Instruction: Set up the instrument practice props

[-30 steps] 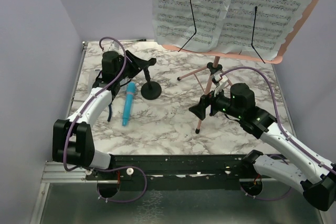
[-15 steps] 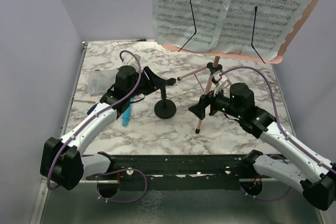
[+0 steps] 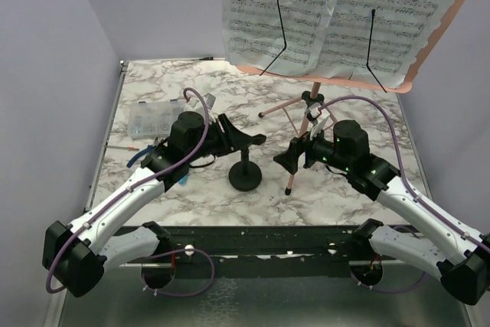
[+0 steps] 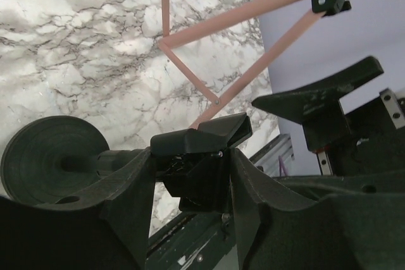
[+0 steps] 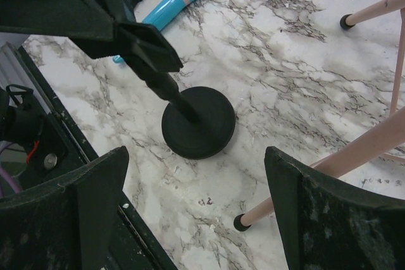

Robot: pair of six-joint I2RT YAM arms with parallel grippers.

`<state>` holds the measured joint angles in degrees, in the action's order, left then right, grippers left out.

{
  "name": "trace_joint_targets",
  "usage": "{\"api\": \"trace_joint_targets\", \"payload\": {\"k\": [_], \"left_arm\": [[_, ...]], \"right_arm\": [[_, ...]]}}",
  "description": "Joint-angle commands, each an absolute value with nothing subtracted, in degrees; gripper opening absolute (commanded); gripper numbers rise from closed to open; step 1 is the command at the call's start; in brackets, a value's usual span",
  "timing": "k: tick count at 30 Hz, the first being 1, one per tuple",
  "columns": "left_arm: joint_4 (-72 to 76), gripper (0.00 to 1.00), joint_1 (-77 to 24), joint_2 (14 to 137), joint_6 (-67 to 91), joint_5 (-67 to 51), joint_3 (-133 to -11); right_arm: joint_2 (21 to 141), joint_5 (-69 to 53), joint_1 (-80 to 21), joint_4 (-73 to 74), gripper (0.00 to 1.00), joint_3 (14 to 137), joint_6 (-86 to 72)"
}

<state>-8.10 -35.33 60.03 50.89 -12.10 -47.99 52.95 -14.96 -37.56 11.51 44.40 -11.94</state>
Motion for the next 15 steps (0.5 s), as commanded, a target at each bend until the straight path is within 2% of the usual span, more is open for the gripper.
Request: {"api": "trace_joint_targets", "payload": {"k": [1,15], "left_arm": [[-6.9,0.09,-36.9,57.1,49.1,-13.6,-46.5],[-6.9,0.09,-38.1,49.3,46.5,-22.5,-42.2]], "right_arm": [[53.4,-16.4,-37.9,9.6,0.93,45.0,-10.9],[54.1,-16.7,-37.9,9.6,0.93,45.4,-10.6]]}}
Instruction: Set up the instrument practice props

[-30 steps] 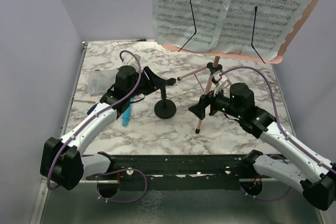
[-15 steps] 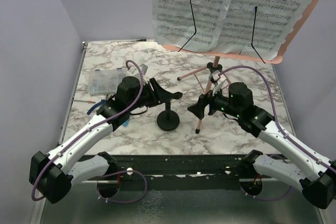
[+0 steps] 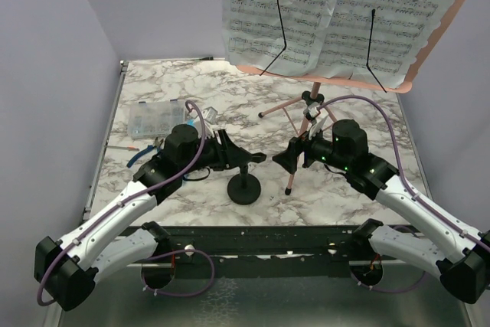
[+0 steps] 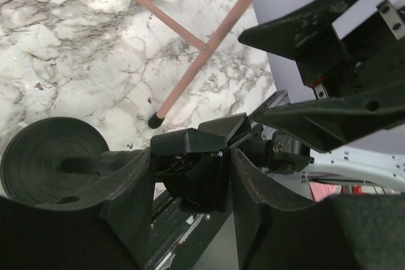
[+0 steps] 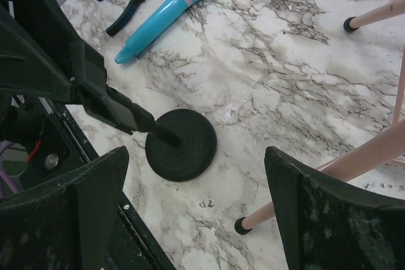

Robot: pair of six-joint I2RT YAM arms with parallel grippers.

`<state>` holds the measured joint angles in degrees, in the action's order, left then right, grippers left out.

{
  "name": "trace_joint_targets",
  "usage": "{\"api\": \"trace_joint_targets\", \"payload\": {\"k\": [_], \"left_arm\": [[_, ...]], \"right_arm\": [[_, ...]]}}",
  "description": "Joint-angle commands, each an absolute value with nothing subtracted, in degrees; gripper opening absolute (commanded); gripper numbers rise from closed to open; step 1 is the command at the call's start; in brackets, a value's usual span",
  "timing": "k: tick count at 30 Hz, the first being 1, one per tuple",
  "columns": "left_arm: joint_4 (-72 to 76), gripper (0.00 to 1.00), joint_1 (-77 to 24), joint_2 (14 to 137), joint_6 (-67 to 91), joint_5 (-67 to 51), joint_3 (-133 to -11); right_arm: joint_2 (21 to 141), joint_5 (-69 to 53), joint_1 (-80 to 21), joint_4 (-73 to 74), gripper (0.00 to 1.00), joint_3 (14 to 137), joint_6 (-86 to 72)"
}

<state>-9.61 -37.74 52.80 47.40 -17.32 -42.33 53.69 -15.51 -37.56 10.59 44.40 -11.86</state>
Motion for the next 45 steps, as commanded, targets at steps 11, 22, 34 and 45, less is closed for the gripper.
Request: {"api": "trace_joint_targets", "payload": {"k": [11,22,34,45], "left_arm": [[-7.2,0.09,-38.3,46.1,45.5,-29.2,-41.7],[-7.6,0.26,-38.9,44.2,44.7,-32.8,-40.3],[-10.1,0.60,-39.0,42.9,40.7,-32.5,-39.3],[-10.5,0.99,-39.1,42.3,36.6,-23.0,-40.6]], "right_arm": [[54.4,-16.9,-37.9,9.5,0.93,45.4,-10.7],[54.0,-16.0,-37.9,9.7,0.93,45.1,-10.5],[53.5,-14.6,-37.9,10.7,0.93,45.5,-9.5],[52.9,-14.5,-37.9,10.7,0.93,45.2,-9.3]]}}
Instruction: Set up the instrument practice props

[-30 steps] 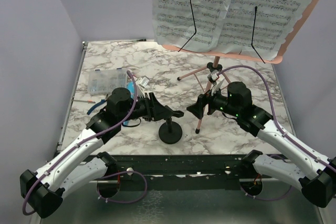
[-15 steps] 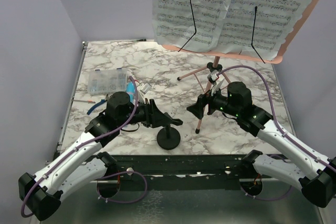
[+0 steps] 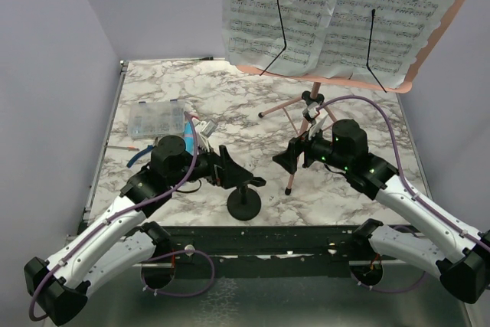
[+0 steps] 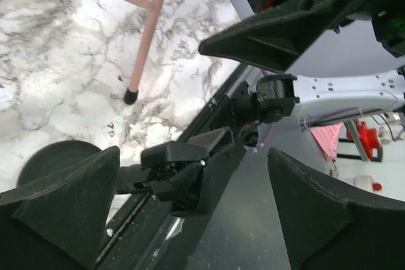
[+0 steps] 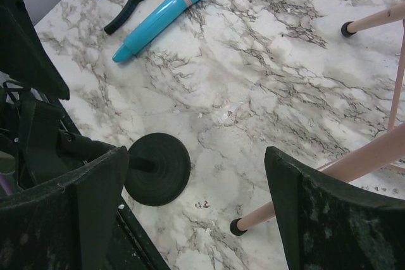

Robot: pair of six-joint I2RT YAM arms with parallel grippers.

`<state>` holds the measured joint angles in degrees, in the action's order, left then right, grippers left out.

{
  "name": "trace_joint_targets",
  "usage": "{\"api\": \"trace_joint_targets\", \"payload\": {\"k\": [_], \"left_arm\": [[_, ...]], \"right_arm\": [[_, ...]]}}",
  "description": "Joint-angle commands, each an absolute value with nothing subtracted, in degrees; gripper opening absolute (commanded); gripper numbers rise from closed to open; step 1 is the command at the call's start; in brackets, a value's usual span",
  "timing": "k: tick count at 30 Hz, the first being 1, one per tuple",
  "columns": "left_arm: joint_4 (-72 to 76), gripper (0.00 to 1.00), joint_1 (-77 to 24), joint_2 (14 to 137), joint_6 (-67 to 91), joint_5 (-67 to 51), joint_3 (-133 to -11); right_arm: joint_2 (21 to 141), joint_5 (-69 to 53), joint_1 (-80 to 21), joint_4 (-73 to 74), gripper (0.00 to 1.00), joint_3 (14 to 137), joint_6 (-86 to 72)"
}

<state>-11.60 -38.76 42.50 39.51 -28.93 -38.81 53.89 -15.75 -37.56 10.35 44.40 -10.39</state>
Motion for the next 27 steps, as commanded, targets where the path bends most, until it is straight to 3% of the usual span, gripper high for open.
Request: {"api": "trace_joint_targets", "payload": {"k": [1,14,27], "left_arm": [[-10.5,0.99,-39.1,42.7,35.9,-20.6,-40.9],[-10.9,0.99,-39.0,58.9,35.5,15.9,-46.4],[-17.3,0.99,-37.2,83.4,26.2,16.6,-58.8]], "right_arm": [[52.8,-14.5,-37.9,10.7,0.93,45.2,-9.3],[51.0,-13.6,-37.9,10.7,0.93,43.9,-10.0],[50.1,-13.4,-37.9,11.0,0.93,43.4,-9.8]]}}
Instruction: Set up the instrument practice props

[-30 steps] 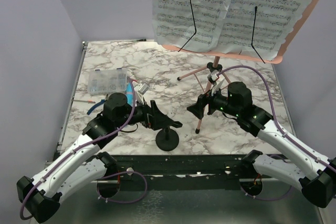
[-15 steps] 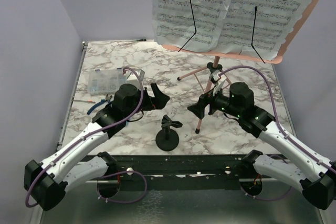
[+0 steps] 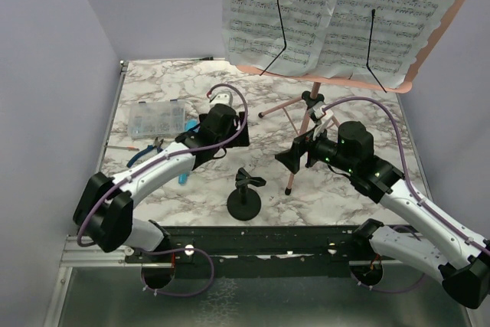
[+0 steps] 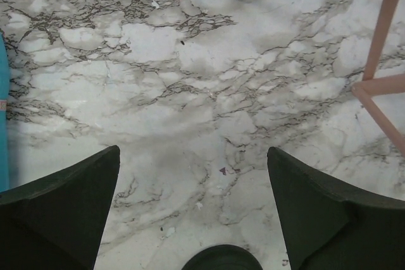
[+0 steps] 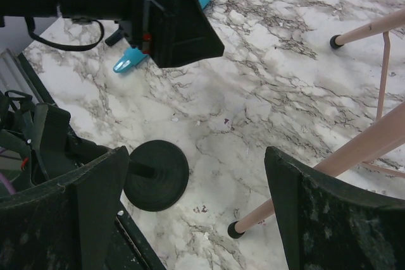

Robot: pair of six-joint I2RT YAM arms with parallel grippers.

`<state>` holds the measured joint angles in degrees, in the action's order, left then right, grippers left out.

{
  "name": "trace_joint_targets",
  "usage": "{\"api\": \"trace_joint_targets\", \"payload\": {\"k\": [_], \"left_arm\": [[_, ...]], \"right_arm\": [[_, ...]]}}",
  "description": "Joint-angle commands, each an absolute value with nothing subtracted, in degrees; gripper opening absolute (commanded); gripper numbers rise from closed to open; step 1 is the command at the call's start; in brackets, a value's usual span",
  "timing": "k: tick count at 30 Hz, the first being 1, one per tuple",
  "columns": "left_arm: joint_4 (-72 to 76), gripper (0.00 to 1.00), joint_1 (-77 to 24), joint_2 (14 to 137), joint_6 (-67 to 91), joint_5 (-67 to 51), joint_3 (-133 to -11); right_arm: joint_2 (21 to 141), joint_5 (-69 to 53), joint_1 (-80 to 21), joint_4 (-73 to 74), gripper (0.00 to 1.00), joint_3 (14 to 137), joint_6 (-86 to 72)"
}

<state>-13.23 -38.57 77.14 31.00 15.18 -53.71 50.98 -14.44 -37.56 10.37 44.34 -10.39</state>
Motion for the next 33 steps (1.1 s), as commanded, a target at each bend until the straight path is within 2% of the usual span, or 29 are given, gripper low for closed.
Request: {"api": "trace_joint_targets", "payload": {"k": [1,7,11,19,25,33], "left_arm": [[-18.4,0.99,-36.7,85.2,25.7,16.4,-60.1],[-23.6,0.99,-31.2,94.1,28.8,21.1,-65.4],[-26.8,0.99,-25.5,97.2,31.1,20.0,-66.6],[-27.7,0.99,-18.8,93.8,32.5,25.2,-58.9],[-26.9,0.99,-16.8,93.6,30.9,22.3,-54.3],[-21.9,0.84,-14.8,93.5,29.7,14.6,-49.0]], "right_arm": [[50.0,-13.5,-37.9,11.0,0.93,43.4,-9.9],[50.3,-13.4,-37.9,11.3,0.93,43.7,-9.7],[50.7,-13.4,-37.9,11.7,0.93,44.0,-9.6],[51.3,-13.2,-37.9,11.3,0.93,44.2,-9.2],[53.1,-13.6,-37.9,9.8,0.93,44.6,-9.3],[52.4,-13.9,-37.9,10.1,0.93,44.9,-9.2]]}}
